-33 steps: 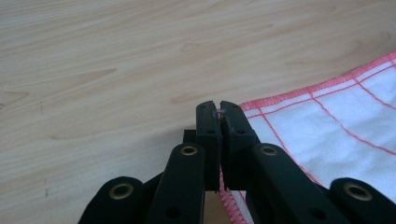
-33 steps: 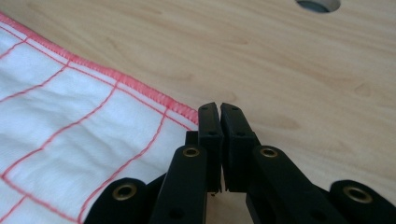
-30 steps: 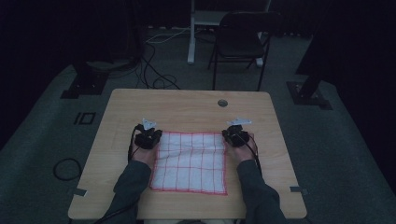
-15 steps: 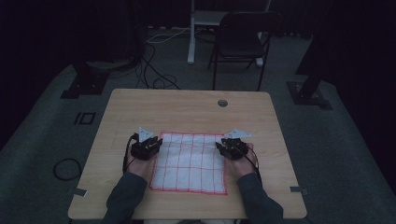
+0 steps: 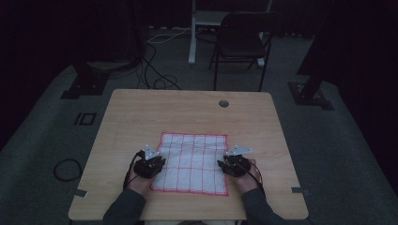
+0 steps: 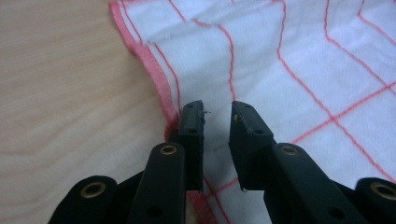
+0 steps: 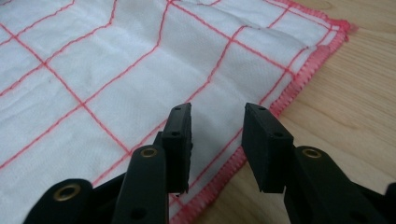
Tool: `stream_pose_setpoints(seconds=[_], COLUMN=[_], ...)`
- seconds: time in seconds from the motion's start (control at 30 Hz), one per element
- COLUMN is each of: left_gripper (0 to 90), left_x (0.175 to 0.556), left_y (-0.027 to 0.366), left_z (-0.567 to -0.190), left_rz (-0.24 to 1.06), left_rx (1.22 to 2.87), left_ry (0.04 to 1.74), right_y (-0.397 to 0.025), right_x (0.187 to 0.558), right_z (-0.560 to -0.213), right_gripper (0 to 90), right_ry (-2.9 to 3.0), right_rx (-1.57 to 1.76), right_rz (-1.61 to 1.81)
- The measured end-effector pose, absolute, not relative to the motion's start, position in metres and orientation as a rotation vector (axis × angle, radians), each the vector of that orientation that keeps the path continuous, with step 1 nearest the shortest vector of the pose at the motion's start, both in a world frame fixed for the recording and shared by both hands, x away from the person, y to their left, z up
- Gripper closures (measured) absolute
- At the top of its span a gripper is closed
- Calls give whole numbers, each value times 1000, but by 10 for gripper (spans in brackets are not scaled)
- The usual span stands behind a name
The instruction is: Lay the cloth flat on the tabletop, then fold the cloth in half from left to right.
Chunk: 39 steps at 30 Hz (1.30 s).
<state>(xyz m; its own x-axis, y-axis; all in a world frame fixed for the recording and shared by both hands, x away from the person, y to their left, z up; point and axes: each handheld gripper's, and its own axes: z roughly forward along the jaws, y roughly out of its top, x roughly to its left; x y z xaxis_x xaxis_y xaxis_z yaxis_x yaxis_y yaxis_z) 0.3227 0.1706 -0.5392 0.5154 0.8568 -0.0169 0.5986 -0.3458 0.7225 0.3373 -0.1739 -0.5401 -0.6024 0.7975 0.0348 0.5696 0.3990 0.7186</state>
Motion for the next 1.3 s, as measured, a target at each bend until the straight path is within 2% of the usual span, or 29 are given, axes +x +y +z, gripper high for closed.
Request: stream_pose_setpoints(seconds=[0.5, 0.83, 1.1, 1.3], left_gripper=[743, 723, 627, 583], left_x=[303, 297, 292, 294], left_y=[162, 160, 163, 174], left_z=[-542, -543, -536, -536], left_rz=[430, 430, 490, 512], left_rx=[2040, 2031, 1995, 1953], left_ry=[1155, 1151, 1157, 1236], right_y=[-197, -198, -199, -199], right_x=[328, 327, 327, 326], right_z=[-542, -542, -542, -542], right_gripper=[632, 642, 641, 639], right_ry=[2309, 2303, 2302, 2301], right_rx=[1227, 1230, 1230, 1231], right_rz=[1015, 997, 1005, 1005])
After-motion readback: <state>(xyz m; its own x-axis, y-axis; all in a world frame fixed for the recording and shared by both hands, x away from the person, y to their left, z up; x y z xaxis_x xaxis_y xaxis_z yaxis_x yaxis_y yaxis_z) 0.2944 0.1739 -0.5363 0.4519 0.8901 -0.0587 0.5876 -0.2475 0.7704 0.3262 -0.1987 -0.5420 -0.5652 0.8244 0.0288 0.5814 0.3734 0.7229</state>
